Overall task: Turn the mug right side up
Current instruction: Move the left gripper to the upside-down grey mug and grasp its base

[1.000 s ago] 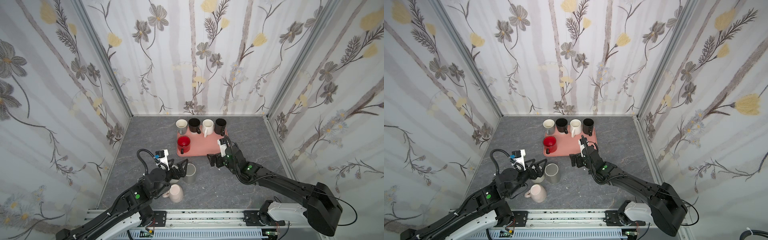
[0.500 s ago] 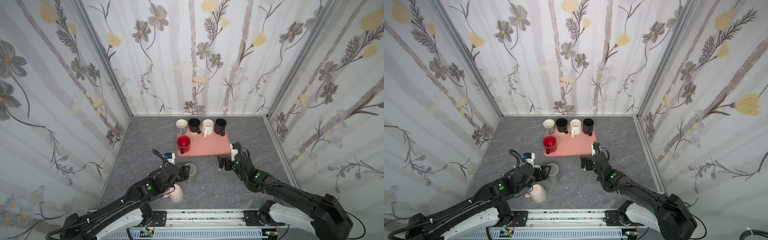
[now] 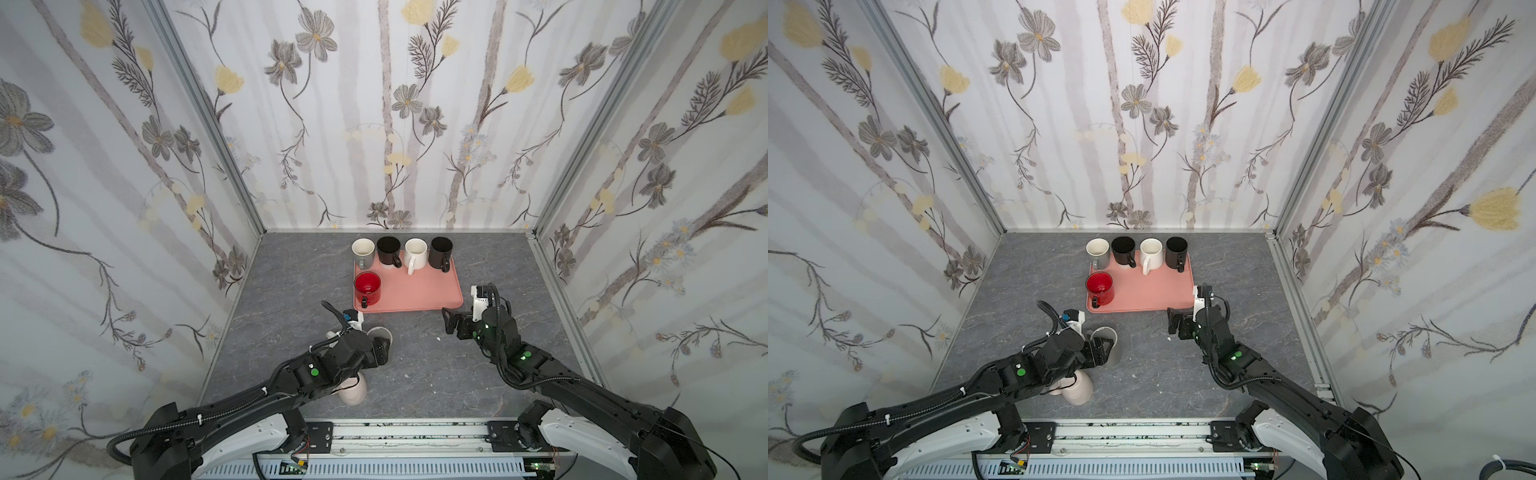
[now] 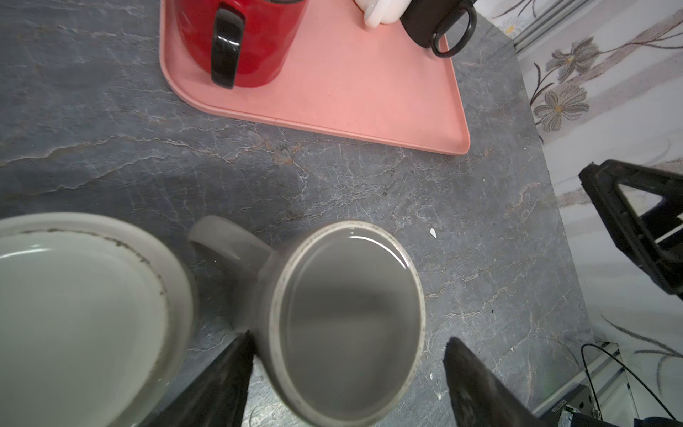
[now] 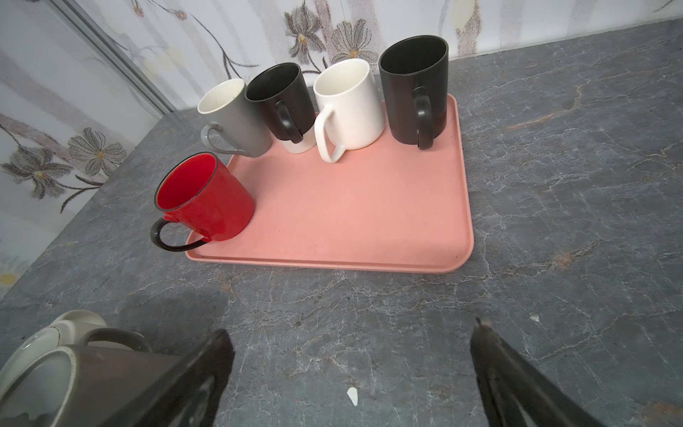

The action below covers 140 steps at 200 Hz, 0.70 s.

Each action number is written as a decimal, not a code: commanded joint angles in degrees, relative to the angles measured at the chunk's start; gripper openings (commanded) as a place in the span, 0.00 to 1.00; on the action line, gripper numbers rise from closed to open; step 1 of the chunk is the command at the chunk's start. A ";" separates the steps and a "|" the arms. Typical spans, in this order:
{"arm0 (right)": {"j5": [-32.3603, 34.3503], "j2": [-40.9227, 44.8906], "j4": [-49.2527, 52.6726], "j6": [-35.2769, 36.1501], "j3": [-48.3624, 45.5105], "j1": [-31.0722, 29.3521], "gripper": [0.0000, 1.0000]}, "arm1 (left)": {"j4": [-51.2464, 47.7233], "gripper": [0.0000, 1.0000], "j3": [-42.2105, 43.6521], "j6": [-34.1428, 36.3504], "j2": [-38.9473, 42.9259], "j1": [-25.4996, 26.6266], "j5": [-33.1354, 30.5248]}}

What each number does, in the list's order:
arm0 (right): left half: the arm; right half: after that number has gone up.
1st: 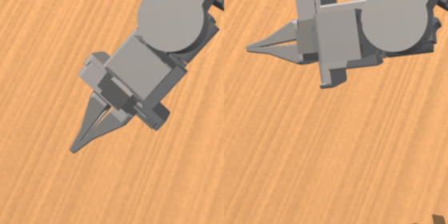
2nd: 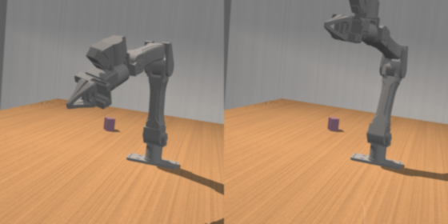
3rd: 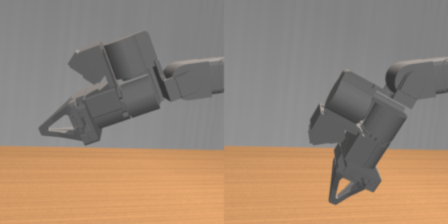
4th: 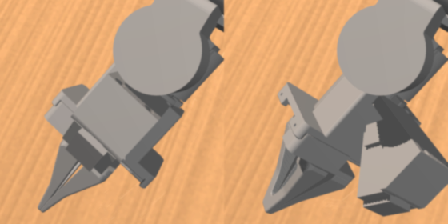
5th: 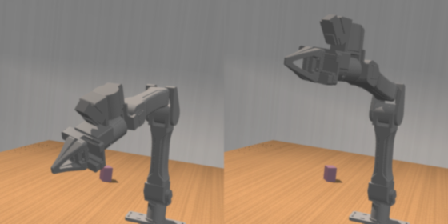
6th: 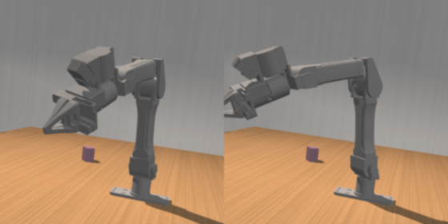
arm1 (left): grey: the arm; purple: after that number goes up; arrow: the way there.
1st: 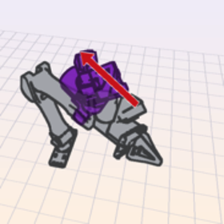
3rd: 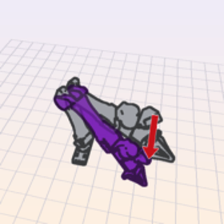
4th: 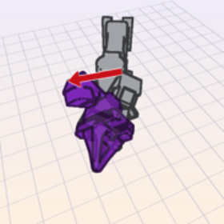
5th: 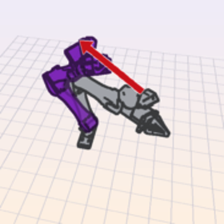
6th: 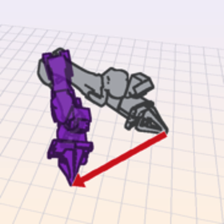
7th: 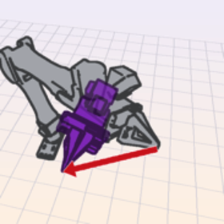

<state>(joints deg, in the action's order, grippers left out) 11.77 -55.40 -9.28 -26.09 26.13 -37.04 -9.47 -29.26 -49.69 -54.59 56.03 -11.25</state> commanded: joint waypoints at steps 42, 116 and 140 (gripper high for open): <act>-1.19 1.61 0.09 -0.07 -0.22 0.73 1.00 | 19.28 0.80 -1.47 0.96 -6.76 1.69 17.72; -7.14 -0.75 -1.37 -0.63 0.67 0.84 1.00 | 0.52 0.92 -5.69 10.95 0.91 -3.82 7.26; -8.08 -0.61 -1.33 -0.41 1.30 0.87 1.00 | 2.04 0.83 -5.56 11.69 -0.97 -7.33 6.45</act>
<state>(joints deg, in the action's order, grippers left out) 5.69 -56.10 -8.78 -26.50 26.72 -36.10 -5.15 -34.48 -41.17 -54.15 50.72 -2.04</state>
